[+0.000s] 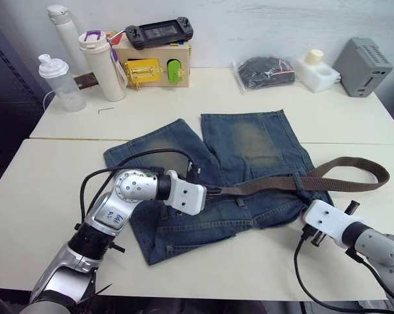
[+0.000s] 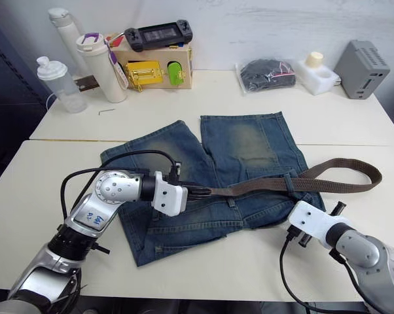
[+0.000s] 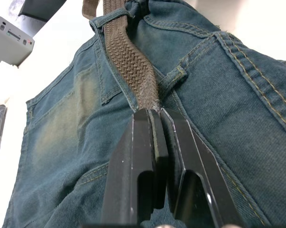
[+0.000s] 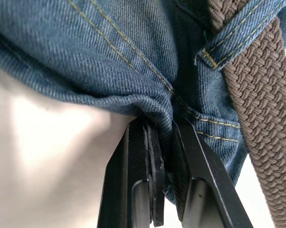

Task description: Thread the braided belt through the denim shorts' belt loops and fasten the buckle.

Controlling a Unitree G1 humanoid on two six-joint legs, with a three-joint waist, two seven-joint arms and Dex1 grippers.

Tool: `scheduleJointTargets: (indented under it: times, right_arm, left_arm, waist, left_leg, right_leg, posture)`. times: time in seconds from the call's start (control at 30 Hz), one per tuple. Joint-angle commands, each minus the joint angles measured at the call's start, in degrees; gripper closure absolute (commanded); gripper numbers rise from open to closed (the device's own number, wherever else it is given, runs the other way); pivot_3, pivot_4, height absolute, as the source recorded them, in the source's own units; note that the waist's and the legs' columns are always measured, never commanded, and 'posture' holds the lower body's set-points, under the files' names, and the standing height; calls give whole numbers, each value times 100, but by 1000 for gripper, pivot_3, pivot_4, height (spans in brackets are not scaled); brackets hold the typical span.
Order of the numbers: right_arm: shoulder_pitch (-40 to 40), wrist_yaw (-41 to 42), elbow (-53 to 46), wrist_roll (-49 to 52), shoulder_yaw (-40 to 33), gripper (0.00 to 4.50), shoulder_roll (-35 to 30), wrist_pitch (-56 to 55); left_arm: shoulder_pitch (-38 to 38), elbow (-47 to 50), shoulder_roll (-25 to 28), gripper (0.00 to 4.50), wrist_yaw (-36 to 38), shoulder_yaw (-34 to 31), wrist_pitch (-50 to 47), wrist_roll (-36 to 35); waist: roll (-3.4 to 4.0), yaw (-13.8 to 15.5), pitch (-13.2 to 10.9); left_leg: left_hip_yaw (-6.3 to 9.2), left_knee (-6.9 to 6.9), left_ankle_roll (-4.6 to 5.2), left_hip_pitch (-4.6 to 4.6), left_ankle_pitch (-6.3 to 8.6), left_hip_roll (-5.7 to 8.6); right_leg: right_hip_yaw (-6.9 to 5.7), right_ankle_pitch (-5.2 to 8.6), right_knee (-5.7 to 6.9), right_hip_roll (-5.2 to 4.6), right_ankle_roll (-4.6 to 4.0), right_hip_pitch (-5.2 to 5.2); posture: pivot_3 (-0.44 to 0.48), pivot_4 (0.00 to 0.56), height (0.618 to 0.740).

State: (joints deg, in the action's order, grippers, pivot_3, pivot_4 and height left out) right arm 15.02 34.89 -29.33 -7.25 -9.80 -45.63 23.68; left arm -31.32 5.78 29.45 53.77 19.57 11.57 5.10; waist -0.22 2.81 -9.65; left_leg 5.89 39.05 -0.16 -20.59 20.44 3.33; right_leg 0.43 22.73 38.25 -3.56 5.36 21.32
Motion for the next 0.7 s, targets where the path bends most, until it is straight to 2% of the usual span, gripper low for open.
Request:
scheduleJointTargets:
  times: [0.03, 0.1, 0.2, 0.27, 0.3, 0.33, 0.43, 0.5, 0.57, 0.63, 0.7]
  right_arm:
    - [129, 465, -502, 591, -332, 4007, 4, 555]
    - [271, 763, -637, 880, -646, 3195, -91, 711]
    - [-21, 1384, -900, 1932, -1777, 1685, -298, 1468]
    - [-357, 1896, -1224, 3239, -2458, 836, -439, 2392]
    - [-592, 2009, -1299, 3978, -2756, 259, -475, 2922]
    - [-788, 2059, -1334, 4735, -3015, 61, -504, 3405]
    - [-1043, 1727, -1347, 6854, -3349, 61, -595, 4572]
    - [-1106, 639, -1108, 8147, -3031, 61, -512, 4876]
    - [-1061, -153, -936, 9034, -2874, 61, -635, 4840]
    - [-758, -2293, -753, 11194, -1430, 61, -119, 3376]
    - [-677, -4038, -622, 12025, -374, 61, 629, 2420]
  left_arm:
    - [-2, 178, -41, 4500, -104, -80, 59, -46]
    - [27, 209, -28, 4500, -115, -90, 65, -47]
    - [152, 198, -11, 4500, -256, -211, 229, -66]
    - [240, 116, 15, 4500, -400, -279, 590, -2]
    - [286, 57, 11, 4500, -501, -318, 791, 37]
    - [325, -27, 21, 4500, -610, -344, 1026, 112]
    - [412, -325, 122, 4500, -857, -348, 1761, 359]
    - [441, -436, 118, 4500, -1001, -365, 2027, 411]
    - [439, -516, 100, 4500, -1075, -365, 2169, 446]
    - [496, -533, 50, 4500, -1231, -389, 2458, 478]
    - [510, -602, 38, 4500, -1351, -386, 2678, 556]
  waist:
    - [1, -1, 0]
    - [1, 9, 0]
    - [4, 0, -2]
    - [8, -25, -3]
    - [8, -31, -3]
    - [5, -30, -5]
    - [4, 0, -5]
    - [2, 14, -6]
    - [-1, 26, -8]
    - [-11, 23, -3]
    - [-57, -18, 4]
  left_leg:
    - [-2, -2, 0, 0, 0, 0]
    - [-1, -6, 0, -1, 0, 0]
    - [-7, -6, 1, -1, 0, 1]
    - [-11, -1, 2, -1, 1, 1]
    - [-12, -3, 2, -1, 1, -1]
    - [-10, -5, 2, 0, 1, -6]
    - [-7, -8, 2, 0, 1, -14]
    - [-8, -9, 2, -1, 2, -14]
    - [-9, 2, 6, -5, 4, -10]
    - [-9, 9, 10, -10, 4, -5]
    - [-6, 3, 11, -8, 3, -15]
  right_leg:
    - [2, 0, 1, 0, 0, 2]
    - [0, 0, 0, 0, 0, 4]
    - [4, 0, 1, 0, 0, 5]
    - [6, 0, 6, 0, 0, 6]
    - [7, 0, 8, 1, 0, 7]
    - [4, 0, 8, 5, 0, 7]
    - [-2, 0, 5, 12, 0, 6]
    - [-3, 0, 3, 8, 0, 5]
    - [-2, -1, 3, 2, 0, 4]
    - [-1, -6, -3, -4, 10, 3]
    - [-8, -8, -15, 1, 12, -1]
  posture:
    - [0, 150, 740]
    - [0, 150, 740]
    - [0, 150, 740]
    - [0, 150, 740]
    - [0, 150, 740]
    - [0, 150, 740]
    - [0, 150, 740]
    - [0, 150, 740]
    - [0, 150, 740]
    - [0, 150, 740]
    - [0, 150, 740]
